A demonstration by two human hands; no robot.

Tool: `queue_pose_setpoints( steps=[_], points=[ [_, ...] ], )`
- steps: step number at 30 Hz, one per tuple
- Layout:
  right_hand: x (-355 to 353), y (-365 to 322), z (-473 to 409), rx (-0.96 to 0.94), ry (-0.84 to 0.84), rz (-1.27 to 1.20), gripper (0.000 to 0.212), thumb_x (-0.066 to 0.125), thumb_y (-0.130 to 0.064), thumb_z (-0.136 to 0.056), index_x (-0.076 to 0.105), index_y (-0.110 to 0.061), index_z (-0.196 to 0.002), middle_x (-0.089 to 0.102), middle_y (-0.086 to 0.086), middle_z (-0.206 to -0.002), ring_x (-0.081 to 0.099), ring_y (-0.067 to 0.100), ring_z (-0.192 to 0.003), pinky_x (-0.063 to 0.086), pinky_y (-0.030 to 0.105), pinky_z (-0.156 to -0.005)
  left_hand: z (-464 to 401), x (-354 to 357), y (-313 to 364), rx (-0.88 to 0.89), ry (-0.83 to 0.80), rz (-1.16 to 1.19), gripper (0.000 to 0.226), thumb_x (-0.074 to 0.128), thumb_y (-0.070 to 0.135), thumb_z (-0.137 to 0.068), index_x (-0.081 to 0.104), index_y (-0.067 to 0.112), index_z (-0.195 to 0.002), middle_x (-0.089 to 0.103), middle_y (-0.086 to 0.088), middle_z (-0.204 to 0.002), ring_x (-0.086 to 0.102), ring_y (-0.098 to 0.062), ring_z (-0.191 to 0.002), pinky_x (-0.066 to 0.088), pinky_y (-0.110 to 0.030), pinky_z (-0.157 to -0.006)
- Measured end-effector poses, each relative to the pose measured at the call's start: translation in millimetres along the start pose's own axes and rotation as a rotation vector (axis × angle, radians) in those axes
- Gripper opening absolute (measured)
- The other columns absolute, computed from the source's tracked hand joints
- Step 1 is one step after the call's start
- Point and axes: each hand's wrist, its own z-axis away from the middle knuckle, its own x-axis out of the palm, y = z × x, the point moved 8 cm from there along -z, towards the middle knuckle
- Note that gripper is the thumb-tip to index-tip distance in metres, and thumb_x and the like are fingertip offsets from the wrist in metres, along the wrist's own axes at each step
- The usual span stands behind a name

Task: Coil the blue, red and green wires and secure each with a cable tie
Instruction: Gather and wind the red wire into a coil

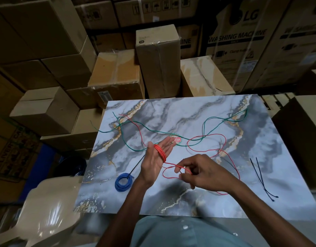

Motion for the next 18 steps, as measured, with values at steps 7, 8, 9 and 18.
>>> queue_pose_setpoints(
  steps=[7,8,9,18],
  points=[
    [-32,-29,-7,-0.092,0.138,0.417,0.008,0.068,-0.026,-0.081,0.075,-0.021,-0.081,0.057,-0.006,-0.054,0.052,0.013,-0.055,0.036,0.026,-0.054,8,6,-19,-0.113,-0.102,-0.412,0.108,0.045,0.087,-0.078,0.049,0.000,-0.140,0.056,-0.015,-0.142,0.053,-0.024,-0.134,0.032,-0.046,-0.119],
    [-33,-32,-8,-0.107,0.123,0.448,0.010,0.068,-0.027,-0.080,0.075,-0.021,-0.082,0.057,-0.002,-0.056,0.053,0.016,-0.057,0.037,0.028,-0.054,9,6,-22,-0.131,-0.130,-0.447,0.103,0.040,0.087,-0.080,0.053,0.003,-0.139,0.059,-0.014,-0.140,0.053,-0.025,-0.133,0.032,-0.048,-0.119],
    [-34,-35,-9,-0.117,0.107,0.471,0.010,0.067,-0.027,-0.078,0.076,-0.022,-0.083,0.057,-0.001,-0.057,0.054,0.017,-0.059,0.038,0.028,-0.054,9,7,-24,-0.139,-0.151,-0.479,0.097,0.036,0.087,-0.082,0.059,0.009,-0.135,0.062,-0.013,-0.136,0.054,-0.025,-0.132,0.032,-0.049,-0.119],
    [-62,-52,-28,-0.210,0.176,0.558,0.020,0.068,-0.018,-0.071,0.077,-0.029,-0.085,0.066,-0.009,-0.063,0.059,0.010,-0.060,0.052,0.030,-0.064,16,22,-33,-0.244,-0.297,-0.456,0.097,0.046,0.079,-0.084,0.062,-0.008,-0.126,0.066,-0.019,-0.128,0.061,-0.028,-0.124,0.044,-0.030,-0.108]
  ],
)
